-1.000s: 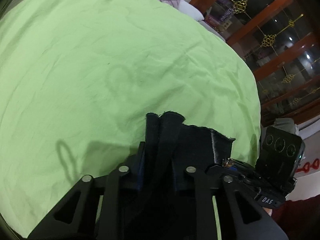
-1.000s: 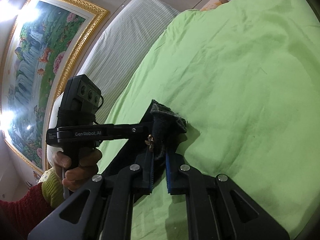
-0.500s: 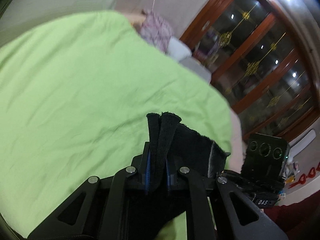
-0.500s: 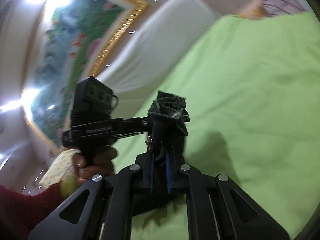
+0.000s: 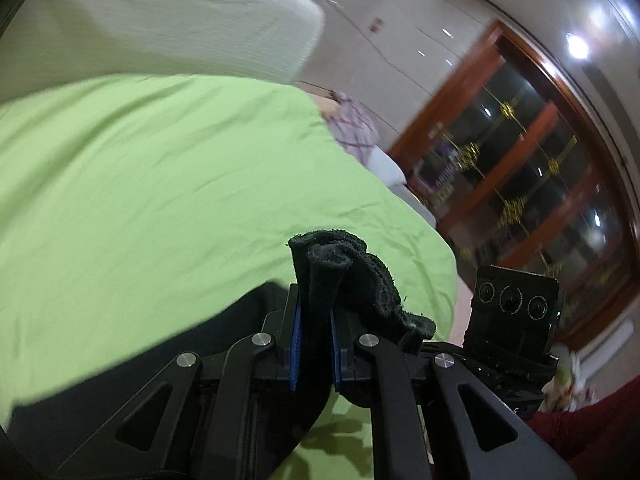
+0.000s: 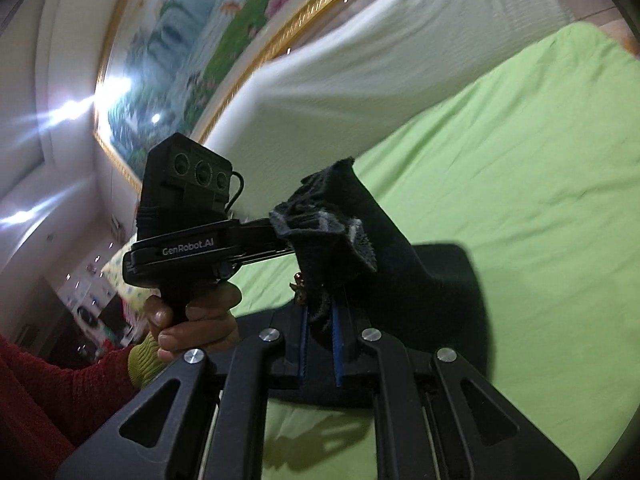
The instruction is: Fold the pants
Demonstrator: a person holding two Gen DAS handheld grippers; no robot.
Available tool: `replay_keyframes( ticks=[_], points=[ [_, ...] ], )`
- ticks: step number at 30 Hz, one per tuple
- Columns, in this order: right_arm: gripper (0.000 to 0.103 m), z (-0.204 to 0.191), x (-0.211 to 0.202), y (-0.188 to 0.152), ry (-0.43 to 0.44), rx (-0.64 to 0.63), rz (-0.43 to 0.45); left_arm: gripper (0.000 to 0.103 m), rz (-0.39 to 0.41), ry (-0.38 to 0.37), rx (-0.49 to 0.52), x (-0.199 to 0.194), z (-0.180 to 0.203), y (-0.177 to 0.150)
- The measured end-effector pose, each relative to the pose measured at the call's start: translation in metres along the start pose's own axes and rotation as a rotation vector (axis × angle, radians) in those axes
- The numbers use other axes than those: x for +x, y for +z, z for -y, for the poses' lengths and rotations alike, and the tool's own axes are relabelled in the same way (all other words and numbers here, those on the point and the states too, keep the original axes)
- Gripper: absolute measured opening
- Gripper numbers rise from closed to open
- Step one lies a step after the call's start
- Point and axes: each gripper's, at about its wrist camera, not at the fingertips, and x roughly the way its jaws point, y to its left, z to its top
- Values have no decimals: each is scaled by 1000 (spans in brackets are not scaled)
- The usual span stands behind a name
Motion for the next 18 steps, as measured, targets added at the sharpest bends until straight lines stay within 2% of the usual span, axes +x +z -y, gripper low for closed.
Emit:
replay_keyframes(
  ticks=[5,12,18],
  points=[
    [11,-4,27,-13,-25,-12,-86,10,42,43,-108,-19,-32,-34],
    [11,-16,53,-22,-97,-47,-150,11,57,82,-168,-23,-52,-54],
    [15,-18,70,-23,-163,-74,-208,8,48,125,-228,-23,-66,-69]
  ],
)
